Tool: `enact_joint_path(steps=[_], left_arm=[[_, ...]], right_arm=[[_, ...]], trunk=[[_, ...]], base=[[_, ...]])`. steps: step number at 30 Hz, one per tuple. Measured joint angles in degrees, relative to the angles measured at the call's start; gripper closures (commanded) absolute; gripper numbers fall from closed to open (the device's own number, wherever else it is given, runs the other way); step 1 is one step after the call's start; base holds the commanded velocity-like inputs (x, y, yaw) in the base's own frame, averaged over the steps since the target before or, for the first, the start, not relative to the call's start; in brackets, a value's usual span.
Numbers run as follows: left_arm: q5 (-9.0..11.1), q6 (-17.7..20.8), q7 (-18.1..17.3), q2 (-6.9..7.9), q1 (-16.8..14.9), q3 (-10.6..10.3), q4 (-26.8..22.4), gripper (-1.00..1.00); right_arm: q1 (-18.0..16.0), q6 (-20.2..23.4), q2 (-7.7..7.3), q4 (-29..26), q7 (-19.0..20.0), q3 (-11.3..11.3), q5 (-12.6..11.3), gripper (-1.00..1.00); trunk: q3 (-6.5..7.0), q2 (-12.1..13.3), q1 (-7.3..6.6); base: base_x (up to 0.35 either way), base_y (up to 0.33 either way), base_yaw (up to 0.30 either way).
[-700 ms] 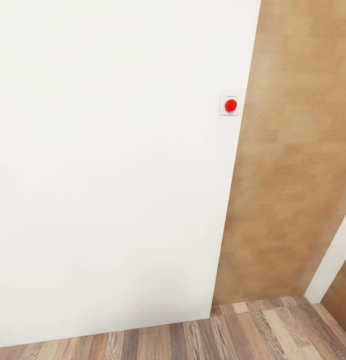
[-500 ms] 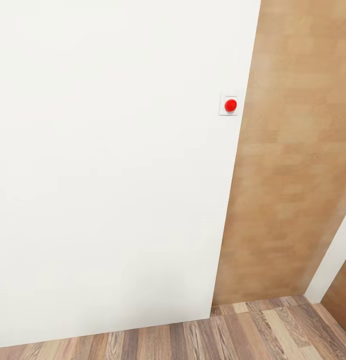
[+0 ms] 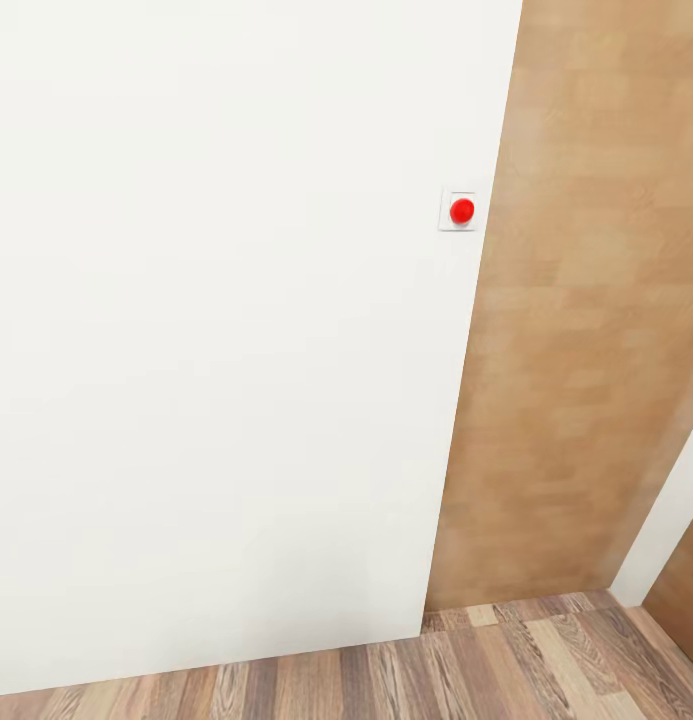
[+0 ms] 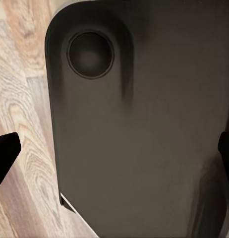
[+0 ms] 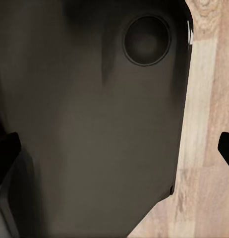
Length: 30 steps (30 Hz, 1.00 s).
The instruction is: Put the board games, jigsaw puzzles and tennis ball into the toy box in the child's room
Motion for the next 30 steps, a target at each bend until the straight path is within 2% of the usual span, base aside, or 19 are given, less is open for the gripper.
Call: enact_joint_path(steps=[20, 30], left_arm=[[0.01, -0.38, 0.0, 0.02, 0.0, 0.02, 0.0, -1.0], [0.01, -0.37, 0.0, -0.01, 0.0, 0.01, -0.04, -1.0]], right_arm=[[0.0, 0.0, -0.06, 0.0, 0.0, 0.05, 0.04, -1.0], [0.04, 0.02, -0.3, 0.0, 0.28, -0.06, -0.3, -1.0]], trunk=[[0.0, 0.0, 0.0], [0.0, 0.0, 0.0]], base=[[0.0, 0.0, -0.002], [0.0, 0.0, -0.185]])
